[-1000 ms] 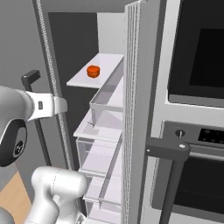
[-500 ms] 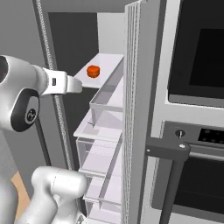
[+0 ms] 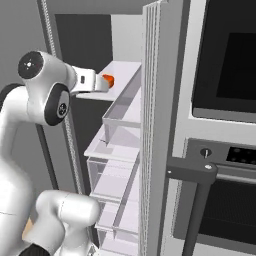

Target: Place one squash and one fish in each tupperware on the nearby counter, to pack two identical lunches.

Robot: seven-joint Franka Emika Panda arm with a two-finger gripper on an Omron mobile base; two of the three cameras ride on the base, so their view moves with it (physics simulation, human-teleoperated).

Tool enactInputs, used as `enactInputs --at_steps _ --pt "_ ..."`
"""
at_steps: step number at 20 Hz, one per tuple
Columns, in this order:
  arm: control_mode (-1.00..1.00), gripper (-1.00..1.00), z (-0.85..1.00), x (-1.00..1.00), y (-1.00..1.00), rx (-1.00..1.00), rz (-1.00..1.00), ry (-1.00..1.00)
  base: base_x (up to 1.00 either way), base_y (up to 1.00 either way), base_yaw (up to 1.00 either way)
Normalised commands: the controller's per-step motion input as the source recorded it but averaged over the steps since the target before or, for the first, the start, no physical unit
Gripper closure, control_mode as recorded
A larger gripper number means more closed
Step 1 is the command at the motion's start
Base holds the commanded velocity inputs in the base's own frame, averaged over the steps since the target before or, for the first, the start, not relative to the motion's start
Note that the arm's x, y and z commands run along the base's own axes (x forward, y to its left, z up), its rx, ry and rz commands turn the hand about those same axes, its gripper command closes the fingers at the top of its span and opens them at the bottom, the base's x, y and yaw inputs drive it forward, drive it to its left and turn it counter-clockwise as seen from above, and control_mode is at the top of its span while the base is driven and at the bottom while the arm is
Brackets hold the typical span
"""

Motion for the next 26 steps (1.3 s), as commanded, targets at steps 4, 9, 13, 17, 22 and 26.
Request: enactInputs --at_steps 4,9,13,17,22,26 --pt "-1.0 -1.0 -0.01 0.72 -0.15 0.0 0.01 0.04 0.0 0.0 0.0" --pt "-1.0 -1.0 -0.14 0.51 -0.03 0.03 0.06 0.06 0.0 0.0 0.0" --pt "-1.0 -1.0 -0.32 0.12 0.06 0.1 0.08 0.06 0.0 0.0 0.0" --pt "-1.0 -1.0 -0.25 0.3 0.14 0.07 0.07 0.02 0.0 0.0 0.0" --pt "-1.0 -1.0 -0.02 0.5 0.02 0.02 0.07 0.0 0.0 0.0 0.0" --pt "-1.0 -1.0 0.0 0.53 0.0 0.0 0.04 0.03 0.0 0.0 0.0"
